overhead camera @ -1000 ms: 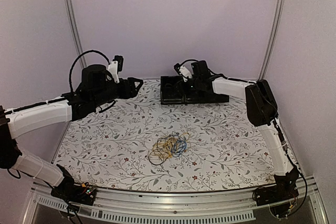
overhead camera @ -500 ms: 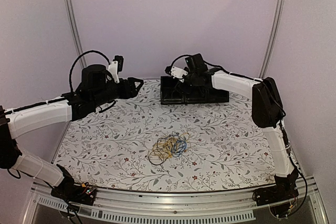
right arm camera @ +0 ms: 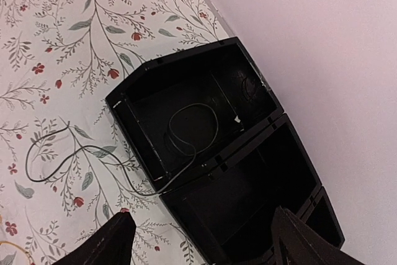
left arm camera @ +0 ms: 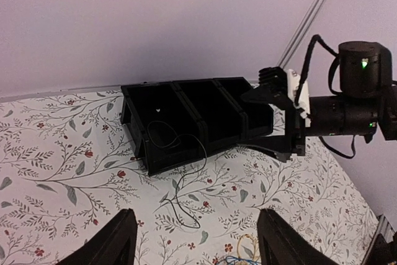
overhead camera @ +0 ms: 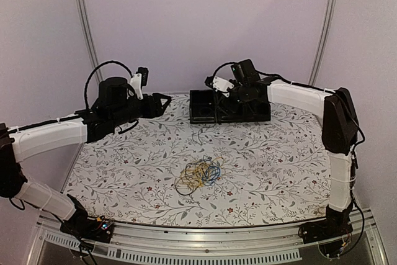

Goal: Untangle the cables

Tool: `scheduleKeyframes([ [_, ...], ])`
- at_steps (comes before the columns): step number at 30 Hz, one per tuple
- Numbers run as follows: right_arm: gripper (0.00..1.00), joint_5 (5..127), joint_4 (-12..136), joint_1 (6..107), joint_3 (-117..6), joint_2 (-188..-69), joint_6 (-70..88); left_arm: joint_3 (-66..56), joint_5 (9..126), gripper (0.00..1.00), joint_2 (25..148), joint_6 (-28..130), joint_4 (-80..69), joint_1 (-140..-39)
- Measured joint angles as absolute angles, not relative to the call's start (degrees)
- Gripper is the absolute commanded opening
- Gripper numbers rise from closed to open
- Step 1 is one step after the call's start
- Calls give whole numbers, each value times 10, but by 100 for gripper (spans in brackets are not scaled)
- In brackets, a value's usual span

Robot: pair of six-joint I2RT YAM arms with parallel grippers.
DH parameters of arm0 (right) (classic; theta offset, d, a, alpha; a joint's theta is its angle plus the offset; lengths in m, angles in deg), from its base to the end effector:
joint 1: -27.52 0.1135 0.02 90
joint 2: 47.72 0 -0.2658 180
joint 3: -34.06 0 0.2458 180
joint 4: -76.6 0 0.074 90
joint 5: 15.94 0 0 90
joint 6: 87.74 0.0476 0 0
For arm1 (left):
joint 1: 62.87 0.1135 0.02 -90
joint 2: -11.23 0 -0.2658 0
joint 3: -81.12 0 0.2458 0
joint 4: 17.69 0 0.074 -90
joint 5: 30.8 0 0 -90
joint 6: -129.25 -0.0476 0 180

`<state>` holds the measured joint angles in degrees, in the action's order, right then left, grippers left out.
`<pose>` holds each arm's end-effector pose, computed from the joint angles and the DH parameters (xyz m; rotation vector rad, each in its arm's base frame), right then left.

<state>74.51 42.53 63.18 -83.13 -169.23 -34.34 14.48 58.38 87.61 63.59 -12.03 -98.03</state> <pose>0.4059 0.2908 0.2461 -1.3178 1.8124 -0.0177 0.2595 -0.1819 0.2980 0.1688 1.8923 -0.7064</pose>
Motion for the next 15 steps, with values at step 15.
scheduleKeyframes([
  [15, 64, 553, 495, 555, -439, -1355, -228, 10, 690, 56, 1142, 661, -18, -981],
])
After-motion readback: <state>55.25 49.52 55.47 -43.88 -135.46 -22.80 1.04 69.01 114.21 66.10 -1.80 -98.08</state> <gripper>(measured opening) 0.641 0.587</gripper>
